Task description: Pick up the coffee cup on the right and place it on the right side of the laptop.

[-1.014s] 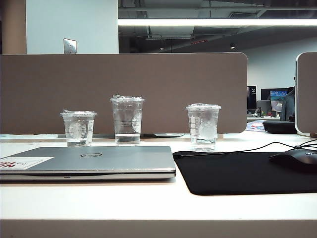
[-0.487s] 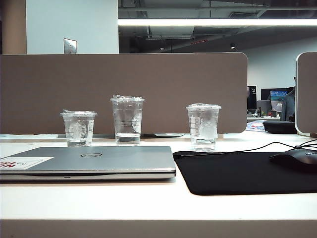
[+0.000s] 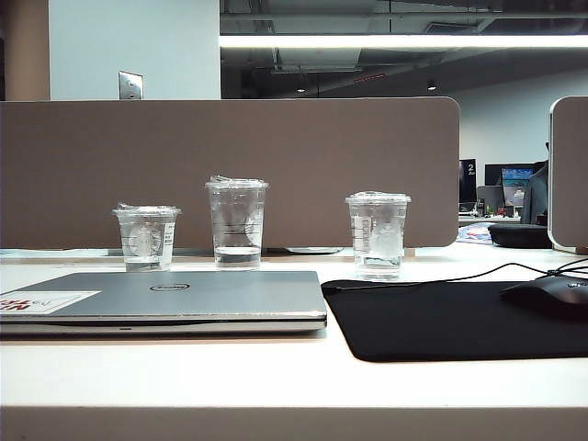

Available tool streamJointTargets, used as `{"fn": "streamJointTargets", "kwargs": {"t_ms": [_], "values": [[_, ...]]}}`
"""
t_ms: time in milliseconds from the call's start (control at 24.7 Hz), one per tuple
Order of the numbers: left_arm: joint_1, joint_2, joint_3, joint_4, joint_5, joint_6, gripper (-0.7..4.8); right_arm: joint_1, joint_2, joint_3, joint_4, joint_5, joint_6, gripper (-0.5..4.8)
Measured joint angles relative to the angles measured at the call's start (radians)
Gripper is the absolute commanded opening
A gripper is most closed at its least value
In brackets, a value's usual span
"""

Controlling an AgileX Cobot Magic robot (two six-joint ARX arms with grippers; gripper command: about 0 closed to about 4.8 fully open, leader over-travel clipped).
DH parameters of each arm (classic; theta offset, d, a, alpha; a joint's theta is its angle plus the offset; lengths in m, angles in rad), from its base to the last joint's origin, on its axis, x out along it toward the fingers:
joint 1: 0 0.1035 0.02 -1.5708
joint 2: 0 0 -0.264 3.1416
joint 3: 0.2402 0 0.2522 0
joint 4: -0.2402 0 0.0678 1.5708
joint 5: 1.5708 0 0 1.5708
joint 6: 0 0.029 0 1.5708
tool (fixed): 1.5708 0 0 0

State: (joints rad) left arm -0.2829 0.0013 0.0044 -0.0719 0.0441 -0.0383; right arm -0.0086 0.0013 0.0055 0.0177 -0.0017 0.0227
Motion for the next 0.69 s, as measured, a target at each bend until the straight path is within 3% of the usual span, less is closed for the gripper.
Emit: {"fn": "streamJointTargets", "kwargs": {"t_ms": [203, 568, 689], "values": [[-0.254, 0.0, 0.0, 0.0, 0.002, 0.0, -0.05, 0.0, 0.0, 0.0, 0.0, 0.0, 0.0, -0.08], [-0.27, 0.0, 0.0, 0.0, 0.0, 0.0, -0.05, 0.0, 0.0, 0.0, 0.0, 0.0, 0.0, -0.08], [-0.27, 0.0, 0.0, 0.0, 0.0, 0.0, -0.05, 0.0, 0.0, 0.0, 0.0, -0.039, 0.061, -0.08]]}}
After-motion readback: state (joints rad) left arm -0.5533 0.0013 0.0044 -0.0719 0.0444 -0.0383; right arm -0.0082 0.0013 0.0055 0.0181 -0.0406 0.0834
